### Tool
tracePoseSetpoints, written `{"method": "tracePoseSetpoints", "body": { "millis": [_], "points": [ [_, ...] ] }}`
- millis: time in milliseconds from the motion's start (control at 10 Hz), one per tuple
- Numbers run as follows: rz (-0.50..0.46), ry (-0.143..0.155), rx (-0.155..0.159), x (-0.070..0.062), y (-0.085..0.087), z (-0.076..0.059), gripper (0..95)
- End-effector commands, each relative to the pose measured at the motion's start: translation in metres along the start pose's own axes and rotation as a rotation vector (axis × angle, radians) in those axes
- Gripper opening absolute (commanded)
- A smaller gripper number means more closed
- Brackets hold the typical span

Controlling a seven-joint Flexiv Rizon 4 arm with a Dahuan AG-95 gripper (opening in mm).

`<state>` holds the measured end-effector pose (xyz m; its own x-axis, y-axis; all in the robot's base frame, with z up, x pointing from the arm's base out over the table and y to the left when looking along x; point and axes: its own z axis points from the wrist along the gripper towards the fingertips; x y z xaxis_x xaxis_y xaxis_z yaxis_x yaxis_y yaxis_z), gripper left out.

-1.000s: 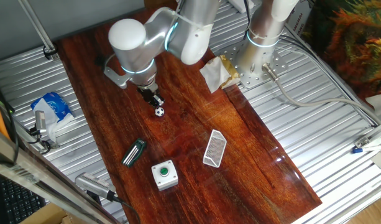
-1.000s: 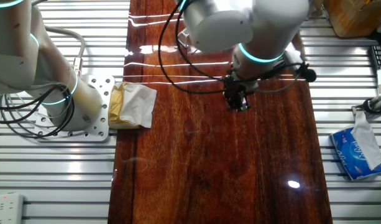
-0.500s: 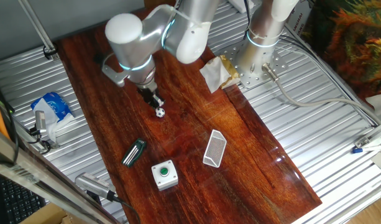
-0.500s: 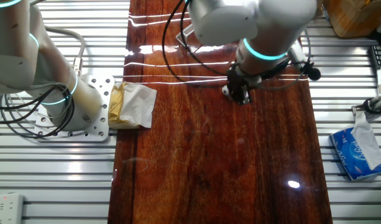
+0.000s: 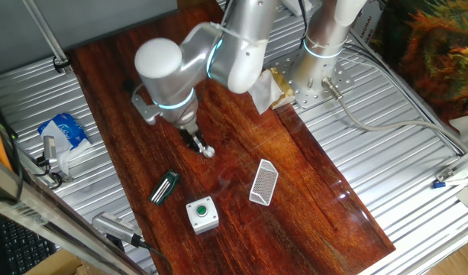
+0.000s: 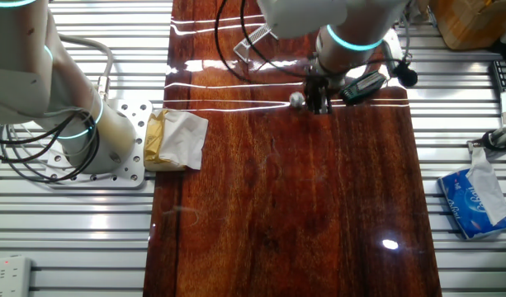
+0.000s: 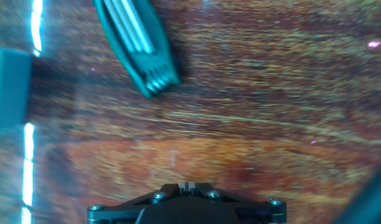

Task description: Push the soccer ball into the goal

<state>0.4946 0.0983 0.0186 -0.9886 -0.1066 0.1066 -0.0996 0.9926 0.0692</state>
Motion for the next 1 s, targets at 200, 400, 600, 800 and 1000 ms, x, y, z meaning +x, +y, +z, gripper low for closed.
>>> {"method": "tracePoseSetpoints", "body": {
  "millis": [200,400,600,800,1000],
  "points": [
    [-0.038,0.009,0.007,0.004,-0.003,-0.006,0.0],
    [-0.049,0.013,0.016,0.004,-0.004,-0.005,0.0],
    [-0.067,0.018,0.035,0.005,-0.005,-0.003,0.0],
    [-0.116,0.020,0.062,0.008,-0.013,-0.005,0.0],
    [-0.152,0.022,0.063,0.016,-0.027,-0.010,0.0]
  ]
}}
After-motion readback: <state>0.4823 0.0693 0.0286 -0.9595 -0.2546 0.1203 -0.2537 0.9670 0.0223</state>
